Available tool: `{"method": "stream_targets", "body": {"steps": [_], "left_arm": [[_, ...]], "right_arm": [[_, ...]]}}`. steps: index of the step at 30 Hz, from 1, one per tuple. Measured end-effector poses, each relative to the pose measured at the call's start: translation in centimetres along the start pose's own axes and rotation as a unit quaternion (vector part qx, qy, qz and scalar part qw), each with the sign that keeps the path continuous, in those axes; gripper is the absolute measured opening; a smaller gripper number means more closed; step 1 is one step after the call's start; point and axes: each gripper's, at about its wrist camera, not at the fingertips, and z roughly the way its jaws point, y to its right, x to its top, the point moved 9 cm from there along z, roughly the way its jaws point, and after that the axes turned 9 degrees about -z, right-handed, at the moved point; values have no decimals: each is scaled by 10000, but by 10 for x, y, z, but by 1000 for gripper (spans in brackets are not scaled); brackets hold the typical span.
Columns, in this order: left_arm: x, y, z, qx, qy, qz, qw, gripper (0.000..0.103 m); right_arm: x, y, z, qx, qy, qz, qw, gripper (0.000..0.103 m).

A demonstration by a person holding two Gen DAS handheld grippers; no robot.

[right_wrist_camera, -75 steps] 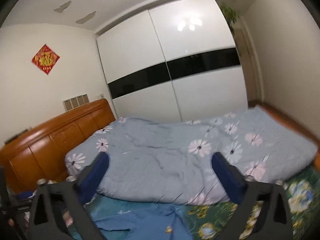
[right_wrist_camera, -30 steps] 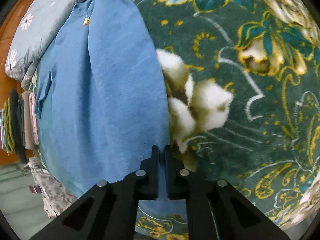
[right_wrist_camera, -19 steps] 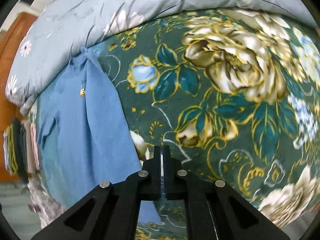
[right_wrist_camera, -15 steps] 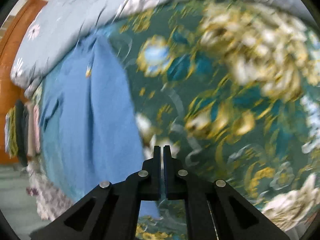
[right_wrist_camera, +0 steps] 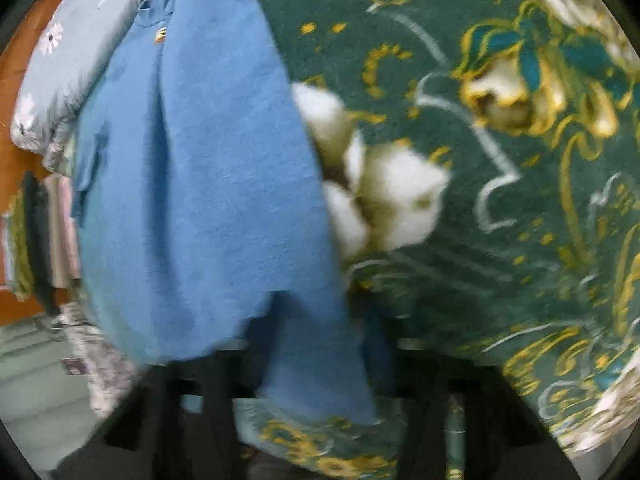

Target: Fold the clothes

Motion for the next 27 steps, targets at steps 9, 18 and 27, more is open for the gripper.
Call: {"method": "stream_targets", "body": {"steps": [9, 18, 27], "left_arm": [[-5, 8, 10, -80, -144, -5, 9999, 103], [-8, -13, 29, -46, -420, -492, 9979, 103], [-3, -80, 48, 323, -431, -1353, 9893, 103]], "right_arm": [[10, 10, -54, -205, 417, 105, 9989, 2], [75, 89, -155, -1777, 1178, 143, 9769, 2], [124, 182, -194, -2941, 1172, 916, 9441, 2]]}}
